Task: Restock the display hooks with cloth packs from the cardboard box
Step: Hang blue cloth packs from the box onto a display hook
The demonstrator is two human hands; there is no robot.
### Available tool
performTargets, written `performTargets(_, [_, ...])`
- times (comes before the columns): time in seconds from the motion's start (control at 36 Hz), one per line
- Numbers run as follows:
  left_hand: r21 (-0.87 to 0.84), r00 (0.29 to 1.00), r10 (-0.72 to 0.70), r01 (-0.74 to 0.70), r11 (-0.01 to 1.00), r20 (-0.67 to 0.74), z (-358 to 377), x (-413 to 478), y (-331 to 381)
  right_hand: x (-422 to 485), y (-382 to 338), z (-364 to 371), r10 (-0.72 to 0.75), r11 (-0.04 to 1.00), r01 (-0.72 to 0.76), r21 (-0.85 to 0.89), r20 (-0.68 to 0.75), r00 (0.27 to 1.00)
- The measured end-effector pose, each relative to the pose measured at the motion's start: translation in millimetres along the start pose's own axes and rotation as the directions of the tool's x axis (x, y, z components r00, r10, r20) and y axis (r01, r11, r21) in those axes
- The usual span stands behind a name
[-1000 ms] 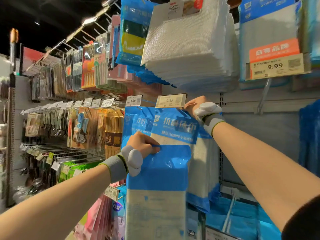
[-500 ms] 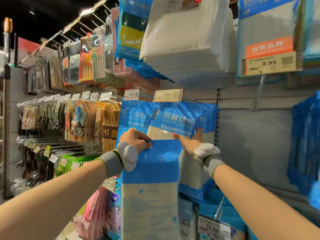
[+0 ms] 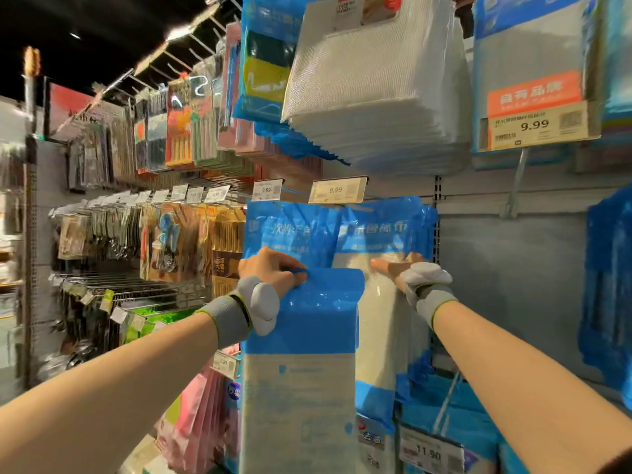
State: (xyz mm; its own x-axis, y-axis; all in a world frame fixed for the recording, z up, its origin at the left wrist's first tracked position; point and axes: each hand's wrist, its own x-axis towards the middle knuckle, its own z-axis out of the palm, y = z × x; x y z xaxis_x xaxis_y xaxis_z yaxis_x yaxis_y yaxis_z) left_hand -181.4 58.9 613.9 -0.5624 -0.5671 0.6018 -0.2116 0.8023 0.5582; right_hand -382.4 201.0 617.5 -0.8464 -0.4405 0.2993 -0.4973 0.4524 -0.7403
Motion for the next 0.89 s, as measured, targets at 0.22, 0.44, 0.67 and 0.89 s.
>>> performTargets(0.22, [-0.015, 0.999, -0.011, 0.01, 1.0, -0.034, -0.3, 4.0, -8.5, 18.5, 9.6, 2.3, 0.023, 0.999, -0.023, 0.032, -0.002, 1.0])
performTargets(0.44, [-0.006, 0.999, -0.01, 0.009, 1.0, -0.05, 1.6, 3.0, -11.4, 27.9, 22.2, 16.4, 0.096, 0.977, -0.08, 0.2, -0.067, 0.993])
performTargets(0.67, [-0.074, 0.997, -0.019, 0.014, 0.997, -0.071, 3.5, -0.4, -1.1, -31.5, -18.9, 48.1, -0.331, 0.803, 0.573, 0.163, -0.677, 0.657])
performTargets(0.89, [-0.068, 0.986, 0.047, -0.058, 0.996, -0.157, -2.0, 6.9, 26.2, -66.9, -55.9, 18.9, -0.323, 0.873, 0.295, 0.387, 0.006, 0.946])
